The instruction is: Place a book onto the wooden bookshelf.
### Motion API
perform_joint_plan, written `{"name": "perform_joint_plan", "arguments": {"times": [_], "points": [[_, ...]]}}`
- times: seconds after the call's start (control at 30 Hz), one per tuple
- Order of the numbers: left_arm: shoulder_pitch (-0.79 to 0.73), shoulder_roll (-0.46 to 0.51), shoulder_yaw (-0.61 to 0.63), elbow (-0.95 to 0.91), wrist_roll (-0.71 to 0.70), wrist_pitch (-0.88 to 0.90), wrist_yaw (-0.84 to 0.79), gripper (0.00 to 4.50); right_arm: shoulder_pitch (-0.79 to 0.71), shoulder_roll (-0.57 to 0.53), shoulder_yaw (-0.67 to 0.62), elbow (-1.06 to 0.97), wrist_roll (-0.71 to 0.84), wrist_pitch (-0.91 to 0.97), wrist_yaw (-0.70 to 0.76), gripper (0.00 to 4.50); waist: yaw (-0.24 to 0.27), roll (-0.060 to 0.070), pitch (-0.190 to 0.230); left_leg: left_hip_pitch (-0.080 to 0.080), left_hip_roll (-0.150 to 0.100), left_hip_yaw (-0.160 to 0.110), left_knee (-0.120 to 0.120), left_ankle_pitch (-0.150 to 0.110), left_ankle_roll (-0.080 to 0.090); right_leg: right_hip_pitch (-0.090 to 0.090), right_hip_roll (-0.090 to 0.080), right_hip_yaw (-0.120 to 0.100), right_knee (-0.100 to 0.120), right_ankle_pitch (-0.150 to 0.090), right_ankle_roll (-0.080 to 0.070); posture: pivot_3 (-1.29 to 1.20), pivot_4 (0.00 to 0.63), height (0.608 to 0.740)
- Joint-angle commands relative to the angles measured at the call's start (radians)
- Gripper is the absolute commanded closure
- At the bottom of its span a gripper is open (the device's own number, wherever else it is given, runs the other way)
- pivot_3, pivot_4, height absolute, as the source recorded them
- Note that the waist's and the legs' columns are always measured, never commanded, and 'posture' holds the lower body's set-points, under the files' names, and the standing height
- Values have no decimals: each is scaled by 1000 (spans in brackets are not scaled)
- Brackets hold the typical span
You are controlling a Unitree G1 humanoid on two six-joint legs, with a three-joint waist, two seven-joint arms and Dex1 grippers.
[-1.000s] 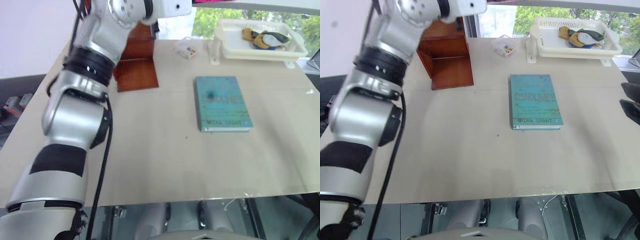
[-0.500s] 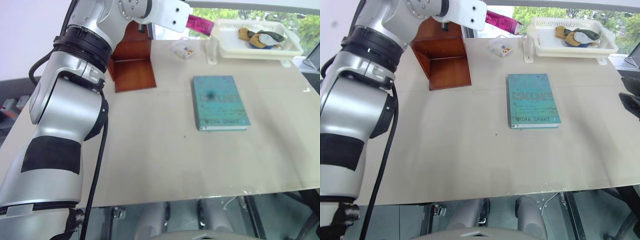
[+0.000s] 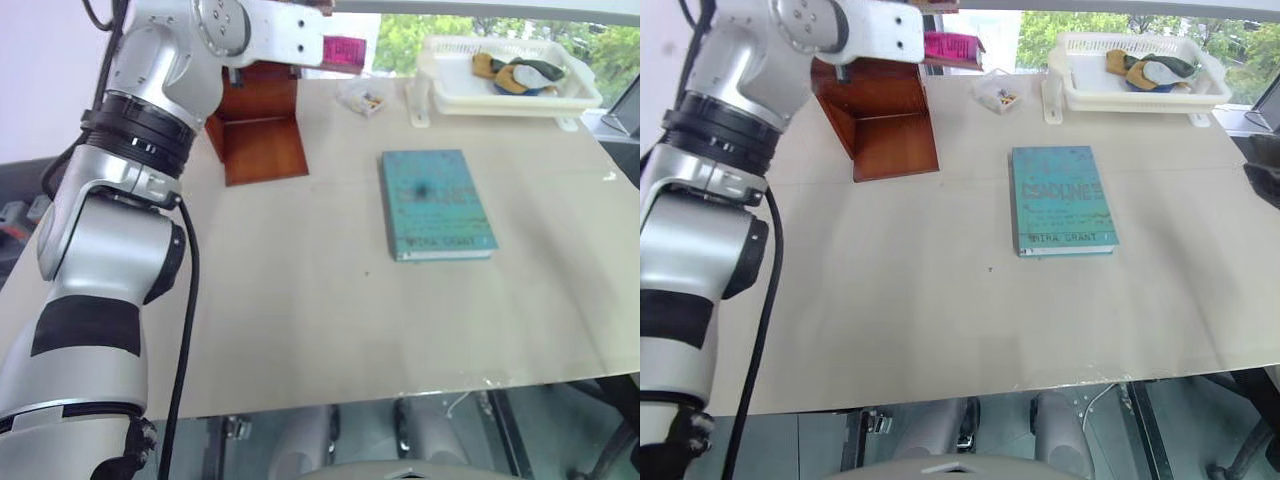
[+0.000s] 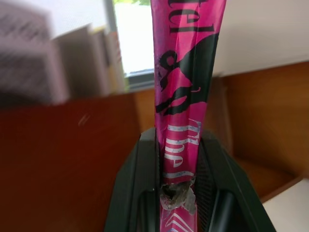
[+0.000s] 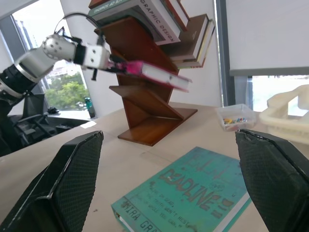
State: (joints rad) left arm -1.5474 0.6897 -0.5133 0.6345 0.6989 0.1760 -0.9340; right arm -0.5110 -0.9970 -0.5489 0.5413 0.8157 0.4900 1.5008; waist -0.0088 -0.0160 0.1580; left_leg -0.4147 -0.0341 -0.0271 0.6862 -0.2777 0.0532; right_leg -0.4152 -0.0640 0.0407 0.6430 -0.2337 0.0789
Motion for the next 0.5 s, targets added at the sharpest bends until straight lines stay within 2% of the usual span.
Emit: {"name": "perform_joint_plan", "arguments": {"times": [0.03, 0.33, 0.5], "points": [[0, 34, 42, -106, 32, 60, -16, 4051, -62, -34, 15, 55, -31, -38, 62, 0, 2, 0, 0, 0, 0, 0, 0, 0, 0, 0, 0, 0, 0, 0, 0, 0, 150, 740], [84, 39, 69, -237, 41, 231, -109, 4051, -212, -30, 72, 202, -93, -95, 106, 0, -5, 1, 0, 0, 0, 0, 0, 0, 0, 0, 1, 0, 0, 0, 0, 0, 150, 740], [106, 52, 67, -267, 52, 262, -125, 4051, -264, -21, 99, 251, -106, -109, 114, 0, -4, 1, 0, 1, 0, 0, 0, 0, 0, 0, 1, 0, 0, 0, 0, 0, 150, 740]]}}
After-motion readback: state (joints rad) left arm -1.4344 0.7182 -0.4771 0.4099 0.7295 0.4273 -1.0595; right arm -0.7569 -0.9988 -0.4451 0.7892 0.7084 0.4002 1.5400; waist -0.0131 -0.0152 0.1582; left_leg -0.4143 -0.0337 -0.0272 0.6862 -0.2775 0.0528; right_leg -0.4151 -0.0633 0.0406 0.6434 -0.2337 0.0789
